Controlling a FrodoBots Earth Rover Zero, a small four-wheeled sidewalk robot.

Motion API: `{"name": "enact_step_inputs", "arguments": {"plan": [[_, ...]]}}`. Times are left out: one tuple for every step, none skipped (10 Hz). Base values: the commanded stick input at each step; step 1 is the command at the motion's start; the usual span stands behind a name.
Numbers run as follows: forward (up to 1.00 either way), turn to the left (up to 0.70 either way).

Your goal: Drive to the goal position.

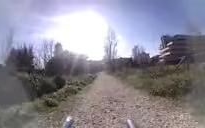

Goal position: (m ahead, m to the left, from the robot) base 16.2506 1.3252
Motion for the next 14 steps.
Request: {"name": "enact_step_inputs", "arguments": {"plan": [[0.5,0.0],[0.5,0.0],[0.5,0.0],[0.5,0.0],[0.5,0.0],[0.5,0.0],[0.5,0.0],[0.5,0.0],[0.5,0.0],[0.5,0.0],[0.5,0.0],[0.5,0.0],[0.5,0.0],[0.5,0.0]]}}
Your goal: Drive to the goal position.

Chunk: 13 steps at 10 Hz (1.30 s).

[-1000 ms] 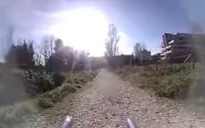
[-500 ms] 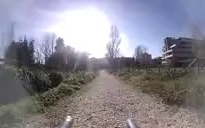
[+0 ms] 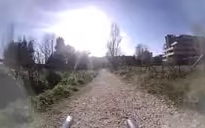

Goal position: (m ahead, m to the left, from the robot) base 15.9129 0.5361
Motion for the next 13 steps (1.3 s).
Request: {"name": "enact_step_inputs", "arguments": {"plan": [[0.5,0.0],[0.5,0.0],[0.5,0.0],[0.5,0.0],[0.5,0.0],[0.5,0.0],[0.5,0.0],[0.5,0.0],[0.5,0.0],[0.5,0.0],[0.5,0.0],[0.5,0.0],[0.5,0.0]]}}
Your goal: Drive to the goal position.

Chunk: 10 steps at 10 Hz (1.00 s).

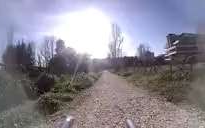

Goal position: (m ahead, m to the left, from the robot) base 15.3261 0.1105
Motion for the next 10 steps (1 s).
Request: {"name": "enact_step_inputs", "arguments": {"plan": [[0.5,0.0],[0.5,0.0],[0.5,0.0],[0.5,0.0],[0.5,0.0],[0.5,0.0],[0.5,-0.28],[0.5,-0.43],[0.5,-0.22],[0.5,0.0]]}}
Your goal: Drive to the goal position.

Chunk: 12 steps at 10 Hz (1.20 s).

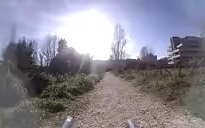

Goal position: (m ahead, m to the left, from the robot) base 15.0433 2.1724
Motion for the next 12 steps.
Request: {"name": "enact_step_inputs", "arguments": {"plan": [[0.5,0.0],[0.5,0.0],[0.5,0.0],[0.5,0.0],[0.5,0.0],[0.5,0.0],[0.5,0.0],[0.5,0.0],[0.5,0.0],[0.5,0.0],[0.5,0.0],[0.5,-0.19]]}}
